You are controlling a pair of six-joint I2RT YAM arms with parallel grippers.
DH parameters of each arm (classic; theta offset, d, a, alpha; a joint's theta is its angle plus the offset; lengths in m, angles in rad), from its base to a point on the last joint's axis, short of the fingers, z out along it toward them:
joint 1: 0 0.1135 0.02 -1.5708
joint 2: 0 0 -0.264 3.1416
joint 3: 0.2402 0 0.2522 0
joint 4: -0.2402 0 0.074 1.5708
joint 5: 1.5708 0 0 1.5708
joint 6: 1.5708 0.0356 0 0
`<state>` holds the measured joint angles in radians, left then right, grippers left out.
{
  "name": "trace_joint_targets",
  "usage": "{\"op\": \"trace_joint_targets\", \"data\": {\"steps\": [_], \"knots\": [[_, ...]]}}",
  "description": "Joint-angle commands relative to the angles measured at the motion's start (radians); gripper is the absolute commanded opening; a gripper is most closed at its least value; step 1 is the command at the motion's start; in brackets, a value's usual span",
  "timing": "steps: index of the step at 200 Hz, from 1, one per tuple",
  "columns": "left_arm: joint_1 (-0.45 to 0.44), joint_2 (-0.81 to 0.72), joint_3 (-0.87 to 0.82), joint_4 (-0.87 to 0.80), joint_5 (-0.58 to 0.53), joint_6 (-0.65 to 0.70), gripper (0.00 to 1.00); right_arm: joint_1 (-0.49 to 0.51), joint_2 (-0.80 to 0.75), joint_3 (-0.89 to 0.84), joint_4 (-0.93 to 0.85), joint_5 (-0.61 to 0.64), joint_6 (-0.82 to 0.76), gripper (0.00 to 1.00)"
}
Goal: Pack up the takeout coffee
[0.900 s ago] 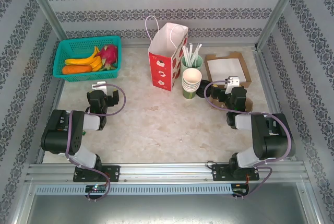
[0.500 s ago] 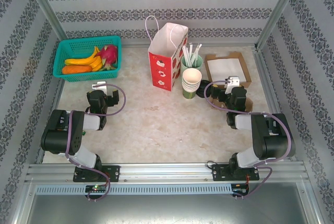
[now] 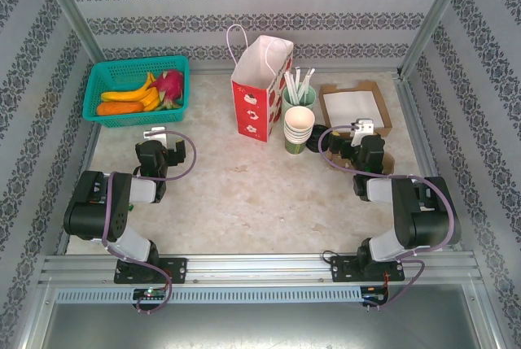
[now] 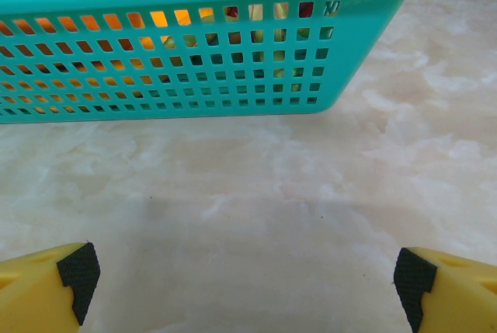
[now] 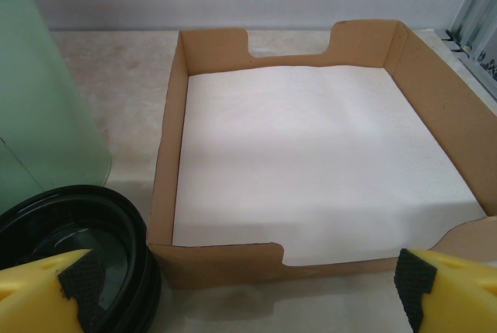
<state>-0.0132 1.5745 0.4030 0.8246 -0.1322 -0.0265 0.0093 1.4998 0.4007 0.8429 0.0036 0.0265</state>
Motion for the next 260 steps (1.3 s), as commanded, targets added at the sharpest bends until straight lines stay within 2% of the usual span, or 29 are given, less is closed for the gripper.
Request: {"op": "trace_joint_targets", "data": {"steps": [1, 29, 65, 80, 94, 108, 123, 147, 161, 188, 215, 239, 250, 260], "knots": [[-0.008, -0.016, -0.008, 0.04, 0.011, -0.003, 0.99, -0.003, 0.004, -0.011, 0.035, -0.003, 0.0, 0.98], [-0.008, -0.038, 0.011, -0.009, 0.063, 0.02, 0.99, -0.02, -0.041, 0.017, -0.044, -0.037, 0.015, 0.98], [-0.011, -0.179, 0.104, -0.277, 0.082, 0.031, 0.99, -0.018, -0.17, 0.035, -0.184, -0.038, 0.007, 0.98], [-0.026, -0.243, 0.105, -0.292, 0.052, 0.022, 0.99, -0.016, -0.236, 0.088, -0.32, -0.004, 0.061, 0.98], [-0.039, -0.299, 0.119, -0.315, 0.011, -0.044, 0.99, -0.014, -0.288, 0.151, -0.456, -0.004, 0.127, 0.98], [-0.073, -0.356, 0.195, -0.467, -0.038, -0.111, 0.99, -0.009, -0.327, 0.206, -0.558, -0.008, 0.212, 0.98], [-0.144, -0.397, 0.301, -0.648, -0.119, -0.177, 0.99, -0.008, -0.36, 0.266, -0.669, -0.071, 0.321, 0.98], [-0.251, -0.432, 0.447, -0.858, -0.141, -0.241, 0.99, -0.002, -0.365, 0.354, -0.814, -0.255, 0.429, 0.98], [-0.279, -0.446, 0.498, -0.923, -0.075, -0.284, 0.99, 0.011, -0.355, 0.393, -0.886, -0.309, 0.46, 0.98], [-0.284, -0.456, 0.553, -0.955, 0.188, -0.316, 0.99, 0.039, -0.327, 0.488, -1.051, -0.367, 0.479, 0.98], [-0.293, -0.439, 0.56, -0.911, 0.411, -0.336, 0.99, 0.087, -0.277, 0.6, -1.237, -0.313, 0.429, 0.98], [-0.317, -0.381, 0.628, -0.966, 0.477, -0.238, 0.99, 0.139, -0.209, 0.695, -1.366, -0.213, 0.405, 0.87], [-0.322, -0.364, 0.626, -0.92, 0.47, -0.228, 0.99, 0.165, -0.169, 0.744, -1.41, -0.182, 0.397, 0.82], [-0.321, -0.36, 0.593, -0.859, 0.425, -0.277, 0.99, 0.195, -0.127, 0.79, -1.447, -0.142, 0.387, 0.79]]}}
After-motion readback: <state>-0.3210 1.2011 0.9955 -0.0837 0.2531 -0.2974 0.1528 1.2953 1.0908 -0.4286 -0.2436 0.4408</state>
